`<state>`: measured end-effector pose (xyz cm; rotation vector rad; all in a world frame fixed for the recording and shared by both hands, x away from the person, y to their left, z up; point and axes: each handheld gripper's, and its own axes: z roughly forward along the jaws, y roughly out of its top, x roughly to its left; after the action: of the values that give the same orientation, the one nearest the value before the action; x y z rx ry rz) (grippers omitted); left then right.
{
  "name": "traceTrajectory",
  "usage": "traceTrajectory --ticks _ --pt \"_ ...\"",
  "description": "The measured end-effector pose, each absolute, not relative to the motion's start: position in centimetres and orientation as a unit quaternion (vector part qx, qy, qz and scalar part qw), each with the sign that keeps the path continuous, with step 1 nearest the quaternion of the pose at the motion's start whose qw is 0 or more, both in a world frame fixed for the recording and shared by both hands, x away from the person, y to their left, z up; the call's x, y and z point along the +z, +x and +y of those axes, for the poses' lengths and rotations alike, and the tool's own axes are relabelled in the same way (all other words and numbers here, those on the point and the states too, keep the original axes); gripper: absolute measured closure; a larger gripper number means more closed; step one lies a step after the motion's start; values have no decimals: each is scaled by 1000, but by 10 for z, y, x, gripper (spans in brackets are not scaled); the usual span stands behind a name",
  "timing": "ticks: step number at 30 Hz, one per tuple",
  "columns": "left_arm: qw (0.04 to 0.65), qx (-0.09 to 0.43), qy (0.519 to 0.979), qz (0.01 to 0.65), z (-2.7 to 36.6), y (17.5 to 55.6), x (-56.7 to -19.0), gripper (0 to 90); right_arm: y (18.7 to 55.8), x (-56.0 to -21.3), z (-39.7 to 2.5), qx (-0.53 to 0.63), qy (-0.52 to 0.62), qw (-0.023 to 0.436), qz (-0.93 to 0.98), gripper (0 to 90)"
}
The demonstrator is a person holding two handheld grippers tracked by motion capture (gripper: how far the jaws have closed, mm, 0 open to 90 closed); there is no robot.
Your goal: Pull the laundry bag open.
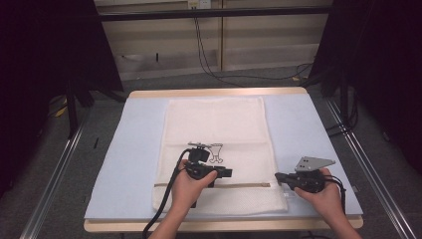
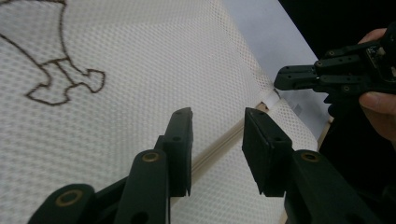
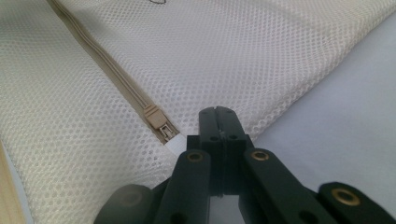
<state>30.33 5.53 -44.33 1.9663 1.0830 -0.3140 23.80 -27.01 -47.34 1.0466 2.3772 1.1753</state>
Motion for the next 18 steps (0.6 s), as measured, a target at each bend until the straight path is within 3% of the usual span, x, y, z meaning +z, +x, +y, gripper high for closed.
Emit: traceTrajectory --ticks 18 --pt "403 -157 792 431 13 301 -449 691 239 -473 -269 407 362 146 826 900"
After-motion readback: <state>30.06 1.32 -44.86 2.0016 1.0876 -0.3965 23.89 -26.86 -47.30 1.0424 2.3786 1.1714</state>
